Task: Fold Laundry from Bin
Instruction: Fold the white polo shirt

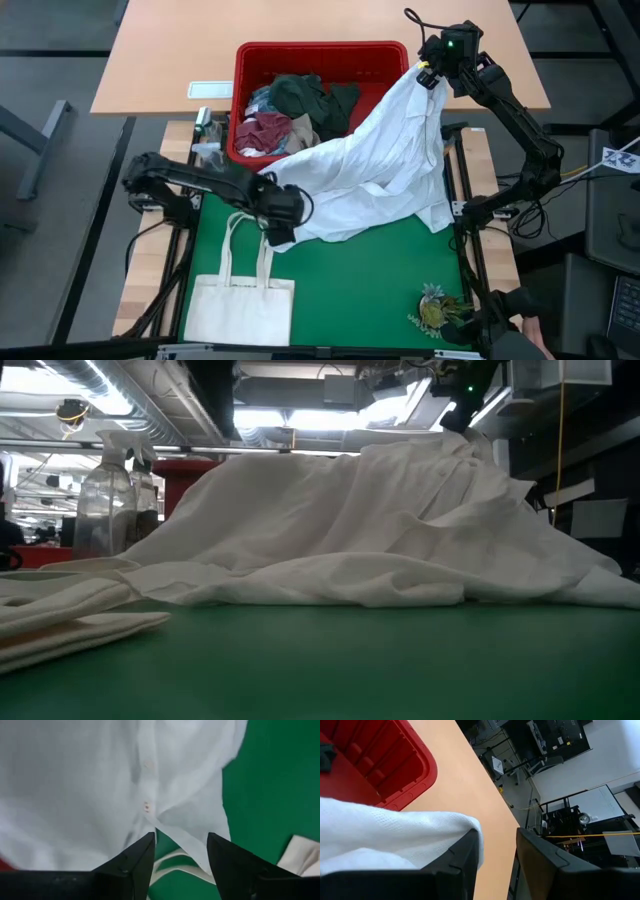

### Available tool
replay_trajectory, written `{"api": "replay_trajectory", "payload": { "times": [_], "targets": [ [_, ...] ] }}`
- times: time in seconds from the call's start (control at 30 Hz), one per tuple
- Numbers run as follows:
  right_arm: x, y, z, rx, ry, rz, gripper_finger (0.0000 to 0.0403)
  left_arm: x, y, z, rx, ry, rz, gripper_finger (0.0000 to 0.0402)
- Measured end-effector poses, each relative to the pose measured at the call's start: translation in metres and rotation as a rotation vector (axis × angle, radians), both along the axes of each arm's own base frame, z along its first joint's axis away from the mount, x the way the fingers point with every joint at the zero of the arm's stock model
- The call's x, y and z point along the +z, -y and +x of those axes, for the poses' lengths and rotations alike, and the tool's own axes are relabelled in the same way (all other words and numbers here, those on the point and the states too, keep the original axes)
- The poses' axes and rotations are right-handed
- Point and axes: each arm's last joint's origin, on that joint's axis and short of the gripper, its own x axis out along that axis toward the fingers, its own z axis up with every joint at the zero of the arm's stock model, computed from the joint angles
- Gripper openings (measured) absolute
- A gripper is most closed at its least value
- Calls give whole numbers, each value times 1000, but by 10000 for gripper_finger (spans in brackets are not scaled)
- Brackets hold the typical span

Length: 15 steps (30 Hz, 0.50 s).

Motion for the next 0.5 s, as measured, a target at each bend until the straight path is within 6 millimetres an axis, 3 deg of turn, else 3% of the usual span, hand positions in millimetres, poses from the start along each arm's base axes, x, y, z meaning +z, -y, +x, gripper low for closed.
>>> {"api": "replay_trajectory", "payload": {
  "times": [0.27, 0.5],
  "targets": [
    [-5, -2, -1, -34, 54, 52, 134, -35, 6, 21, -23, -126, -47, 181],
    [-23, -13, -4, 41, 109, 298, 134, -44, 8, 26, -59, -168, -100, 181]
  ]
}}
